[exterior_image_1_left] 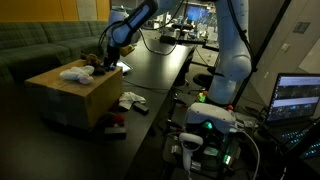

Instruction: Put the white towel on the table, then the blue sponge on the box, the right duster on the table, the moose doll on the box, the duster on the table, the turnip plushie on the box, the plastic on the table and finally the first left duster on the box

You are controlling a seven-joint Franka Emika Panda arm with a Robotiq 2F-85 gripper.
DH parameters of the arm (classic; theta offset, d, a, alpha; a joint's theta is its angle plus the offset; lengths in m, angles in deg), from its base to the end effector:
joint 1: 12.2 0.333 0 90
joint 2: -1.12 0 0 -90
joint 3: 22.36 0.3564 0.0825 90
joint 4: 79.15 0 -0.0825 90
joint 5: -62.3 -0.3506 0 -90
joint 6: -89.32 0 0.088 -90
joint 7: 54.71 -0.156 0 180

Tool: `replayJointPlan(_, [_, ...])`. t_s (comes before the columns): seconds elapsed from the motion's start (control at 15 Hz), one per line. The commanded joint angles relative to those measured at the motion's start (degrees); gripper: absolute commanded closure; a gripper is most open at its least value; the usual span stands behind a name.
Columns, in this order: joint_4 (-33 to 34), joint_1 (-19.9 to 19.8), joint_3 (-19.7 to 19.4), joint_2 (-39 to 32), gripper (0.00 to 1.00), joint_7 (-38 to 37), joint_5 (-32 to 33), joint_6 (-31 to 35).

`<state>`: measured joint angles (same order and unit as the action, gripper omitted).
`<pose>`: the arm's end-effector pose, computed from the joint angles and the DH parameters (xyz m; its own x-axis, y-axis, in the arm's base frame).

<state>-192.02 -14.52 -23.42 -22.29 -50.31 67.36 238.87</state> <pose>0.6396 -0.0373 0.2993 0.9704 0.0983 0.2208 0.0811 -0.9930 0.0855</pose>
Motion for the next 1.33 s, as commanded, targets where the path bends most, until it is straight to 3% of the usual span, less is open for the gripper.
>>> replayJointPlan(0.0, [-4.8,-1.5,2.1,1.7,0.00,3.8,-2.8,6.0])
replayJointPlan(0.33, [-6.4,-2.8,4.6,0.5,0.00,5.9,-6.4,11.4])
replayJointPlan(0.6, [-6.0,-2.3,4.1,-1.5,0.00,4.5,-5.7,16.5])
replayJointPlan(1.27, [-1.0,-5.3,4.7,-6.9,0.00,4.7,-5.9,19.6])
